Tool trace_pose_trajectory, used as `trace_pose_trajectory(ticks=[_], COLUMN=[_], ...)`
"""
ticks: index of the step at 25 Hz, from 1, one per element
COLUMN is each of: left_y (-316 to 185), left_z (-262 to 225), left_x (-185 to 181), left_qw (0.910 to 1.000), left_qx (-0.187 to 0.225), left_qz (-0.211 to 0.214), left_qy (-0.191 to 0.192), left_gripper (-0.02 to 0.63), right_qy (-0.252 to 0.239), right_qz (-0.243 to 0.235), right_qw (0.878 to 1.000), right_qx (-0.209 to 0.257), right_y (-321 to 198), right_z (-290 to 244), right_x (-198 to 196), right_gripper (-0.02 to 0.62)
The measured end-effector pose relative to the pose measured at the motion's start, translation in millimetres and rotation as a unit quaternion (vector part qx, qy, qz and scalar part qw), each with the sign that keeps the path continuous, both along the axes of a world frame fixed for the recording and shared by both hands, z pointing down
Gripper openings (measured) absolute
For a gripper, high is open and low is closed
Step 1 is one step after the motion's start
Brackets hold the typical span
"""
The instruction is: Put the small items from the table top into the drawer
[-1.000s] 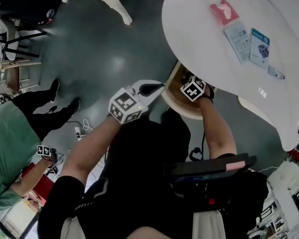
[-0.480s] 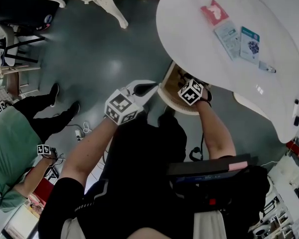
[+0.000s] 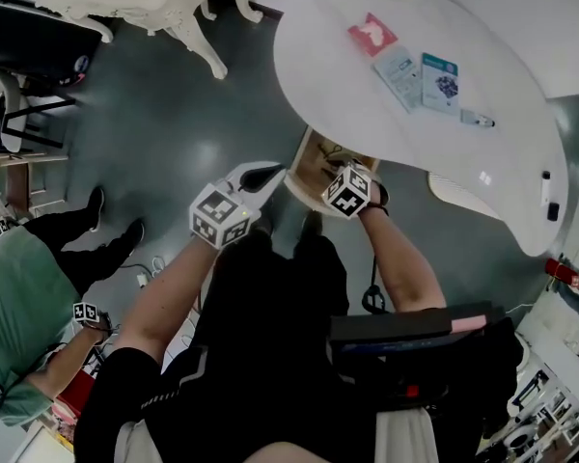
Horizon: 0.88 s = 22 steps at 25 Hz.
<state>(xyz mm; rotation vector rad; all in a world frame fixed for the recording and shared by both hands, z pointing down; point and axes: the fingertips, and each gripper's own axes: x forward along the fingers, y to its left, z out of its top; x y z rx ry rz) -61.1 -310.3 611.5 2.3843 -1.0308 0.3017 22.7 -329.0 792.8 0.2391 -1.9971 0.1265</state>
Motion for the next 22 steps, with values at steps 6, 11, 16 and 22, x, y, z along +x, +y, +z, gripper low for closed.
trace_pose_trajectory(ticks=[6, 11, 16, 22], left_y=[0, 1, 6, 9], left_z=[-41, -76, -101, -133], left_x=[23, 31, 33, 24], left_qw=[0.999, 0.9967, 0.9944, 0.9884], left_qx=[0.043, 0.069, 0.089, 0.119], left_qz=[-0.007, -0.037, -0.054, -0.092], left_qy=[0.001, 0.023, 0.02, 0.019], left_gripper=[0.0, 0.0, 0.0, 0.0], right_qy=[-0.065, -0.121, -0.18, -0.279], right_qz=[0.04, 0.069, 0.092, 0.123], right_qw=[0.997, 0.989, 0.977, 0.947], right_qx=[0.024, 0.042, 0.073, 0.104], right_y=[2, 8, 8, 5], right_z=[-60, -109, -161, -241], right_x=[4, 4, 8, 11], right_gripper=[0.017, 0.003, 0.003, 0.003])
